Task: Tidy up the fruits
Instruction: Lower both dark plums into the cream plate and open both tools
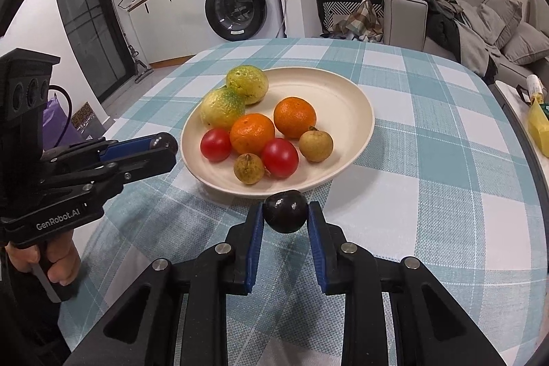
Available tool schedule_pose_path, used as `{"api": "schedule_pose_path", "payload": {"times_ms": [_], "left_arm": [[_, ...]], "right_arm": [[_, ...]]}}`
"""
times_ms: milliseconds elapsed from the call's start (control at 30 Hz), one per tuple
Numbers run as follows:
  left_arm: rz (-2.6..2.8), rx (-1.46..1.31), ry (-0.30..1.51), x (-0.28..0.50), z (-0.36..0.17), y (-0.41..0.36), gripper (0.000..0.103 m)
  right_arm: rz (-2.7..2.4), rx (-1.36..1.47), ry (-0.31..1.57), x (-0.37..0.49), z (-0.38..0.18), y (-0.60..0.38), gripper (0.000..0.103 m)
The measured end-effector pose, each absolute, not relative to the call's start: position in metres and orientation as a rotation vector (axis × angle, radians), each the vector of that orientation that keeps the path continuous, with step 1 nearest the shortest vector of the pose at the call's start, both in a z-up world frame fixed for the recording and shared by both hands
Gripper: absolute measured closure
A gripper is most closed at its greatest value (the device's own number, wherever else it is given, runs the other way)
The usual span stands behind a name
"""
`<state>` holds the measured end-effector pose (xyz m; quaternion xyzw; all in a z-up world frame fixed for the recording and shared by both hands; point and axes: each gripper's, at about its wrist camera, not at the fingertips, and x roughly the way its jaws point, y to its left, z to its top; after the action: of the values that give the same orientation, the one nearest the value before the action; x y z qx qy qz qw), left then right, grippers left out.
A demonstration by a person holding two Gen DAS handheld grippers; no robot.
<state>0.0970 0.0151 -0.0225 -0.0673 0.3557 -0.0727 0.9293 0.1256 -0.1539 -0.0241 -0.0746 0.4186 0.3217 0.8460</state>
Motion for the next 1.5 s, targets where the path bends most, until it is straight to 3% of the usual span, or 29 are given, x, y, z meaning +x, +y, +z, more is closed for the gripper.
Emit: {"api": "schedule_pose_path", "payload": {"times_ms": [1400,1500], "left_arm": [[-0.127,-0.041,0.757,0.143,-0.039,-0.013,0.079],[-0.119,-0.034,0.761,0.141,-0.039,-0.013,0.068]], "right_arm": [[0.636,-0.080,0.846,0.158,-0.021,-0.153,0.076],[0.647,-0.092,0.845,0.157,-0.021,-0.152,0.073]]}}
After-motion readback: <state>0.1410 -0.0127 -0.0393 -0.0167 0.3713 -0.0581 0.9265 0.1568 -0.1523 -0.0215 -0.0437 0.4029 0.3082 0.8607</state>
